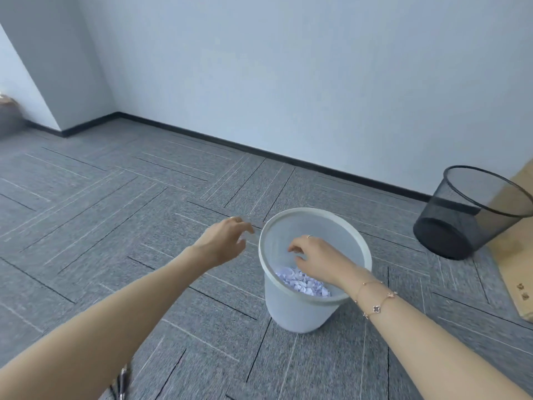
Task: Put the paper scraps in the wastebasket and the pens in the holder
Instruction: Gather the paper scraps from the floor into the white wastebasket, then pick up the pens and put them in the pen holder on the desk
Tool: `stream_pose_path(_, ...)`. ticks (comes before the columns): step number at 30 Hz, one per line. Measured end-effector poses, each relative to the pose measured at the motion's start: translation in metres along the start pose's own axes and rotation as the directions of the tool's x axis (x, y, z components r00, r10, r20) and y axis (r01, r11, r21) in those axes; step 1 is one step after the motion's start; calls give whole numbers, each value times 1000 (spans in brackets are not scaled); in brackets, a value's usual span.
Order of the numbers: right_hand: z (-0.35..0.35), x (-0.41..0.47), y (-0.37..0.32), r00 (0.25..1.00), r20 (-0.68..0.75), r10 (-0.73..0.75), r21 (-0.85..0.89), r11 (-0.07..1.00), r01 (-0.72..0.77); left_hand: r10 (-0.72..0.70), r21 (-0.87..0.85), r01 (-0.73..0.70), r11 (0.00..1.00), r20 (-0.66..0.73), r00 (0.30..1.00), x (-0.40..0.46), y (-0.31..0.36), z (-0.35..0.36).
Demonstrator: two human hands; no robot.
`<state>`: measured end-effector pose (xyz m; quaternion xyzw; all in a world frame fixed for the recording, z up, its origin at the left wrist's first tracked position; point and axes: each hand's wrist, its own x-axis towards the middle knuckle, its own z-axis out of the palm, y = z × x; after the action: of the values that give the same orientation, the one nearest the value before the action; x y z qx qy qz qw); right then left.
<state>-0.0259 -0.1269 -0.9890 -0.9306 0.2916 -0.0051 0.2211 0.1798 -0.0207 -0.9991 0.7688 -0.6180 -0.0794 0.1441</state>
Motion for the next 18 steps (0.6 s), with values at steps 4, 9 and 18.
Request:
stream_pose_path(4,14,18,-42,996,-1,-90,-5,996,90,-134,-8,134,991,1,991,-49,-56,-16)
stream_pose_path(9,46,35,-84,984,69,-165,-38,985,168,-268,3,268,963,27,963,-109,-98,-18)
stream_pose_path(18,121,56,-136,948,230,-220,-84,966,245,-449,-54,452,891,55,892,-195,-161,3)
